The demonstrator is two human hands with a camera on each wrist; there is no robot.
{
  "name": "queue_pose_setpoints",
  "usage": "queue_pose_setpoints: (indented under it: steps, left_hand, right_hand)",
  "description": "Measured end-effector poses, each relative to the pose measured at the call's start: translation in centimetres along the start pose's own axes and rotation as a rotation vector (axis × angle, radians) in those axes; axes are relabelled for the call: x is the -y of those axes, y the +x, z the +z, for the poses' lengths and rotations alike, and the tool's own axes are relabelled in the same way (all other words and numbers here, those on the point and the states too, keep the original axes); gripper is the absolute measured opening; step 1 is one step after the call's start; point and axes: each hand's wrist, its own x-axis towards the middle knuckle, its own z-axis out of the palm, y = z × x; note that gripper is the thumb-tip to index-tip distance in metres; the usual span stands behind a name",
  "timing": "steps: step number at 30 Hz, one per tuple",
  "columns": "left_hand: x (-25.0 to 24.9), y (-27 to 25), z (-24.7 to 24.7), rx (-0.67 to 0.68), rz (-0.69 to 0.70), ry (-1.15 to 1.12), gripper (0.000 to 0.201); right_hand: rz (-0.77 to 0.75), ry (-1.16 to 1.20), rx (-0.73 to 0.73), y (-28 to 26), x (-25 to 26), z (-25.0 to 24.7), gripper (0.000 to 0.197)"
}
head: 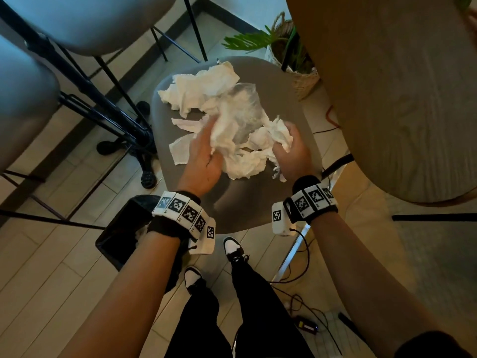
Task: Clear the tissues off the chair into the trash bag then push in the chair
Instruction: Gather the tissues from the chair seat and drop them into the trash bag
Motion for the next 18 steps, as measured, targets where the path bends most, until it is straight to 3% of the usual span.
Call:
queue_pose_setpoints:
  steps: [2, 4, 9, 13, 14, 18]
  left_hand:
    - [-0.4, -0.1, 0.0, 0.161, -0.042, 0.202, 0.060]
    - [-1.0, -0.1, 0.4, 0.225, -0.038, 0.382, 0.053]
    - [-2.6, 0.6, 0.6, 0.104, 0.095, 0.461, 0.042]
    - [-3.5, 2.1, 1.2, 0.242, 0.050, 0.420, 0.074]
    - [-3.6, 2.4, 1.6, 0.275, 0.042, 0.438, 0.073]
    - [-4.1, 2.9, 1.8, 0.229, 0.166, 0.412, 0.036]
  right_hand:
    - [-0.013, -0.017, -0.004, -0.2, 0.0, 0.1, 0.030]
    - [-0.030, -0.032, -0.019, -0.3, -0.1, 0.0, 0.025]
    - [-0.105, -0.011, -0.081, -0.8, 1.4, -1.1, 0.024]
    - [-0.098, 0.103, -0.025, -1.0, 2.8, -1.5, 0.024]
    - [-0.093, 0.109, -0.001, -1.0, 2.9, -1.4, 0.025]
    - [-0.135, 0.106, 0.043, -1.3, 4.0, -1.3, 0.022]
